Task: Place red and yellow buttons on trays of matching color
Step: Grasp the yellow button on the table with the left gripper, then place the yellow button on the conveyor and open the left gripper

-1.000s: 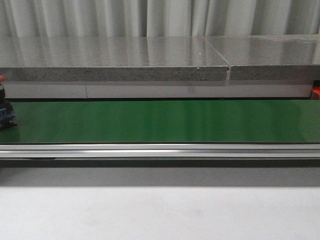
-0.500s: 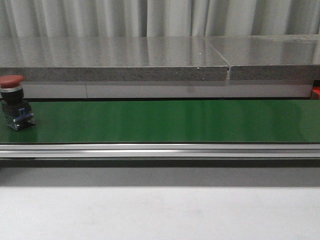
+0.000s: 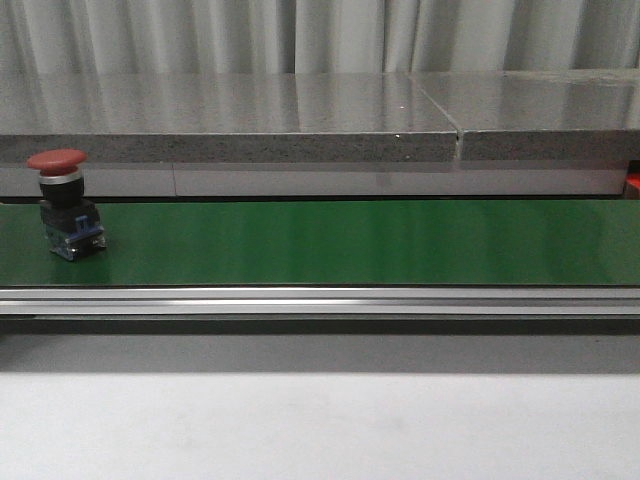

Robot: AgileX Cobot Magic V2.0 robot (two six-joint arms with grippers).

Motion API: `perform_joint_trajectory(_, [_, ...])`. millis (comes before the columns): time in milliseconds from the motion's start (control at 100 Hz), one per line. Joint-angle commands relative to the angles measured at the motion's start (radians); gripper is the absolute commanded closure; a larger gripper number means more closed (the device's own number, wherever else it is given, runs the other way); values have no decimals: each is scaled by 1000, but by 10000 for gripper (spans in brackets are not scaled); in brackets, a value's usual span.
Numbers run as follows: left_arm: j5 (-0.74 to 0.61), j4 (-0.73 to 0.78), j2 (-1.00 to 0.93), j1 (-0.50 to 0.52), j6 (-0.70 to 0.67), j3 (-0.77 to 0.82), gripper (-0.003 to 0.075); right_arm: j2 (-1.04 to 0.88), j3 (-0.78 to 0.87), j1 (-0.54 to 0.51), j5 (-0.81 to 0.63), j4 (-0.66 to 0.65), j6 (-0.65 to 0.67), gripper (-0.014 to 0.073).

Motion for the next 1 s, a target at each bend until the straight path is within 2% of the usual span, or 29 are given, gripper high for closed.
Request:
perform_joint_trajectory(0, [-18,-17,-130,-17,0,-33,739,-2,-28,1,-70,13,-11,662])
perform_joint_trajectory(310, [64,-17,-347,-145,37,-17,739,-2,-28,1,-70,13,-11,662])
perform_joint_trajectory(580, [66,-15,-468,-260,52,139,739,-2,-28,1,-70,13,-11,662])
perform_joint_trajectory(790, [11,-15,-534,-319,53,303,739,-2,-28,1,-70,13,-11,662])
perform_joint_trajectory(990, [-71,-15,-540,-324,53,409,739,-2,-28,1,-70,13,-11,662])
